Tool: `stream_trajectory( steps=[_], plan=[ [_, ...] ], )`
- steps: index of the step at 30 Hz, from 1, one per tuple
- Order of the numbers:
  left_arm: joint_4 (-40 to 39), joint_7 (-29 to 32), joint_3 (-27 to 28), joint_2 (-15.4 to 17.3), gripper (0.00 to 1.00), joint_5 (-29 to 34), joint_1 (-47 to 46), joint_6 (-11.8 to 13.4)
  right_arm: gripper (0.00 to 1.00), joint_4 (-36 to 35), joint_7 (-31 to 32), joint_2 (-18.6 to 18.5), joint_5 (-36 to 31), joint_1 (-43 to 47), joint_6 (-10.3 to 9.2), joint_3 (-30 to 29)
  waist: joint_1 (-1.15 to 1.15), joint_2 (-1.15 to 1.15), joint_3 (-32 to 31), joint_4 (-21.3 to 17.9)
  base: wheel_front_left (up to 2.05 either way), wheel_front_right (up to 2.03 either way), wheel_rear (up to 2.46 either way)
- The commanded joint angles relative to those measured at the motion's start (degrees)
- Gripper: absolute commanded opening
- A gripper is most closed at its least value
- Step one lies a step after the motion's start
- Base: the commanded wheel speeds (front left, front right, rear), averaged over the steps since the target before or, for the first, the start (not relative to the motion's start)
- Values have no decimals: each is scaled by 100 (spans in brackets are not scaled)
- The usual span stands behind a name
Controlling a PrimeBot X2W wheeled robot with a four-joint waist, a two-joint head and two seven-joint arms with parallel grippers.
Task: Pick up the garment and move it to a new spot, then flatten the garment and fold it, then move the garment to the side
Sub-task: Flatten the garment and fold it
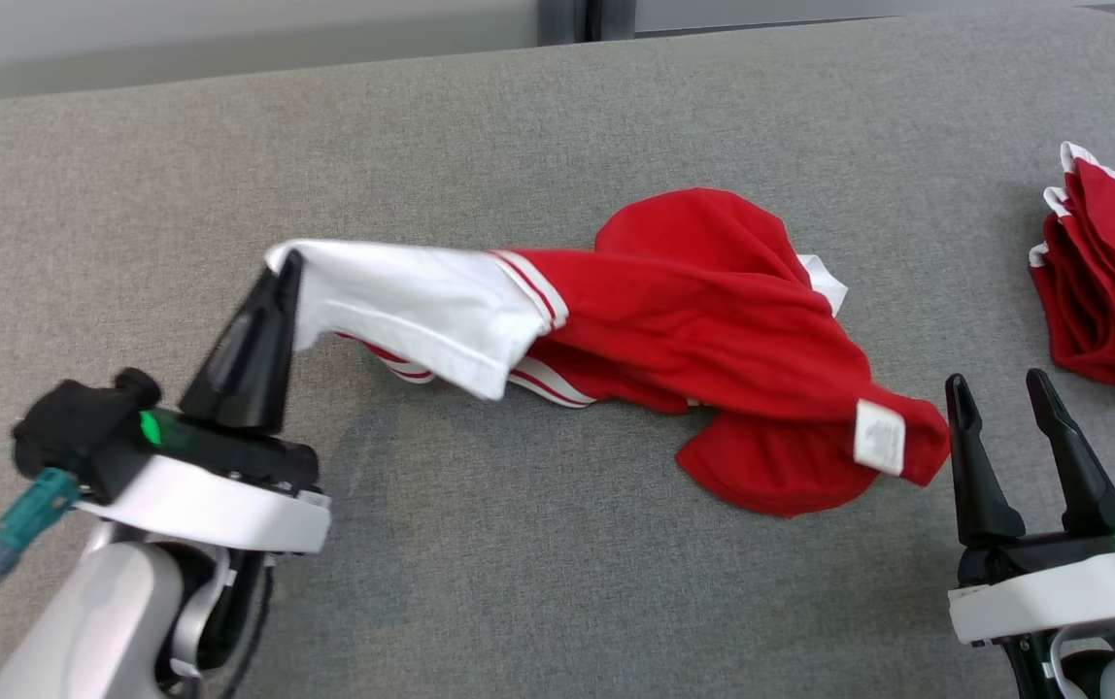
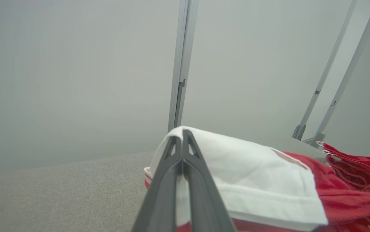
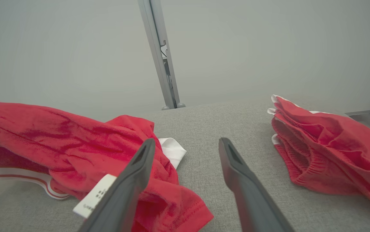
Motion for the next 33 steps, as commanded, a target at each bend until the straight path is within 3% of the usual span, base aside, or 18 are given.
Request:
stream_trajectory(
  steps=[1, 9, 13, 23, 24, 25, 26, 27, 33],
  plan=[
    [-167, 13, 114, 113, 0, 54, 30, 98, 100, 18, -27, -26, 11, -29, 1, -10, 0, 0, 6, 11, 0, 0, 0],
    [-791, 82, 757, 530, 0, 2, 594, 672, 100, 55, -29, -26, 38, -7, 1, -118, 0, 0, 16, 108, 0, 0, 0],
    [-719, 123, 922, 569, 0, -122, 963, 814, 100, 40, 12, -26, 29, -49, 1, -181, 0, 0, 33, 182, 0, 0, 0],
    [587, 21, 465, -12, 0, -544, 1207, 415, 100, -28, 104, -26, -64, -152, 1, -231, 0, 0, -21, 275, 0, 0, 0],
    [731, -5, 418, -52, 15, -567, 1199, 377, 100, -37, 107, -27, -79, -160, 1, -229, 0, 0, -39, 280, 0, 0, 0],
    [848, -28, 398, -110, 44, -607, 1181, 333, 100, -47, 124, -26, -96, -161, 1, -229, 0, 0, -63, 291, 0, 0, 0],
    [954, -45, 375, -159, 82, -614, 1170, 310, 100, -65, 138, -26, -112, -162, 1, -224, 0, 0, -90, 302, 0, 0, 0],
    [1050, -79, 361, -185, 100, -606, 1163, 301, 100, -78, 154, -26, -121, -158, 1, -228, 0, 0, -119, 316, 0, 0, 0],
    [1313, -299, 464, -199, 100, -354, 1205, 449, 100, -172, 265, -27, -245, -57, 1, -268, 0, 0, -334, 450, 0, 0, 0]
  ],
)
